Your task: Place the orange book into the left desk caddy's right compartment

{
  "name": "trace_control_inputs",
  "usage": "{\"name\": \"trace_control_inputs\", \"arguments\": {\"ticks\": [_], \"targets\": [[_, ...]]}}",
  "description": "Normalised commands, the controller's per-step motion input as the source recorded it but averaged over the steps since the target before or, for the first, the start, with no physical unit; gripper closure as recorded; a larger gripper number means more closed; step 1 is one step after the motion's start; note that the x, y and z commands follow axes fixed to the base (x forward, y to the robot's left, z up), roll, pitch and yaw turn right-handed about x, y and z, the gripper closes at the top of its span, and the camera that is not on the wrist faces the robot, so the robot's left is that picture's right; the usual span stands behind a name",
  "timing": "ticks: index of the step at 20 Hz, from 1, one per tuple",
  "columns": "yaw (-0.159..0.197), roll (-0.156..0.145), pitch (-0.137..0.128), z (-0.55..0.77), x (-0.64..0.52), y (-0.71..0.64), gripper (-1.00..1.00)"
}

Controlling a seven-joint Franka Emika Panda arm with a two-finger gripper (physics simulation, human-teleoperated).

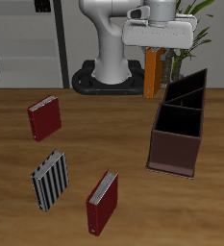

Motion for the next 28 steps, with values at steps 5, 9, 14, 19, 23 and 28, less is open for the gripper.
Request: {"name": "trace_control_inputs", "arguments": {"ticks": [5, 9, 14, 19, 23, 28], "targets": [[0.017, 0.023, -0.008, 0.07, 0.04, 0.31, 1.00], [0.015, 0.009, -0.031, 0.16, 0.11, 0.28, 1.00], [-0.010, -0.021, -0.017, 0.15, 0.19, 0.17, 1.00], [-0.012, -0.023, 0.004, -0.01, 0.20, 0.19, 1.00], [0.007, 0.006, 0.001, -0.04, 0.06, 0.22, 1.00], [0.015, 0.017, -0.014, 0.01, -0.01, 0.24, 1.00]]}}
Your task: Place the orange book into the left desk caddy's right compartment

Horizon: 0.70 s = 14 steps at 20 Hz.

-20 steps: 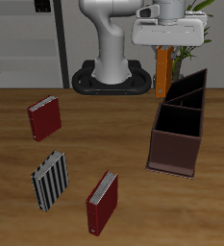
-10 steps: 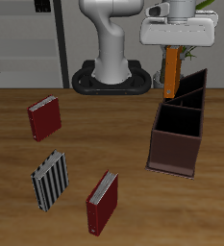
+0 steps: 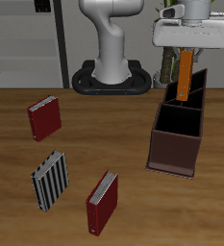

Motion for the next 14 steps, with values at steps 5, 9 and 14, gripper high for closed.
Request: {"name": "trace_control_inputs", "arguments": {"ticks": [5, 9, 14], "targets": [[0.018, 0.029, -0.012, -0.03, 0.09, 0.29, 1.00], [0.013, -0.006, -0.002, -0.07, 0.17, 0.16, 1.00], [0.017, -0.009, -0.018, -0.05, 0.11, 0.01, 1.00]]}}
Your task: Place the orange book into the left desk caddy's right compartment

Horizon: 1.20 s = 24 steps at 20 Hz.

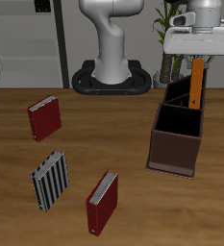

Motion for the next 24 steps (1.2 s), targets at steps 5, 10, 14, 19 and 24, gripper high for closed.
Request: {"name": "trace_control_inputs", "arguments": {"ticks": [5, 10, 14, 19, 24], "targets": [[0.000, -0.019, -0.007, -0.03, 0.06, -0.11, 1.00], [-0.020, -0.016, 0.027, -0.15, 0.06, -0.12, 1.00], [0.012, -0.015, 0.023, -0.23, 0.11, -0.10, 1.00], [-0.011, 0.000, 0.043, -0.26, 0.07, -0.04, 1.00], [0.006, 0.015, 0.020, -0.21, 0.04, 0.03, 1.00]]}}
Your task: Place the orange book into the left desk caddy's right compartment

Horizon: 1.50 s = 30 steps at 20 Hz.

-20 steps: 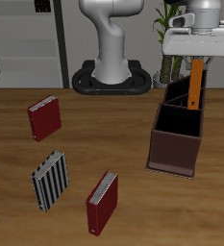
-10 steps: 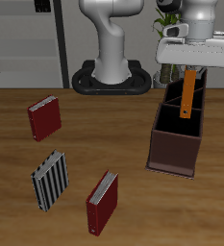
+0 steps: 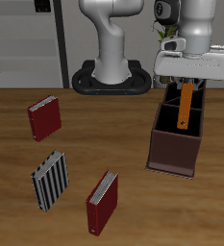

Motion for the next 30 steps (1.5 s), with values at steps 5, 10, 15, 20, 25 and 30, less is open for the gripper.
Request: {"name": "trace_control_inputs", "arguments": {"ticks": [5, 10, 15, 20, 25, 30], "targets": [[0.012, 0.013, 0.023, -0.23, 0.03, 0.05, 1.00], [0.013, -0.002, 0.043, -0.21, 0.06, 0.02, 1.00], [0.016, -0.023, 0.073, -0.29, 0.12, -0.07, 1.00], [0.007, -0.006, 0.077, -0.20, 0.09, -0.05, -1.00], [-0.012, 0.014, 0.054, -0.14, -0.03, -0.04, -1.00], [0.011, 0.023, 0.002, 0.01, -0.08, 0.01, -1.00]]}}
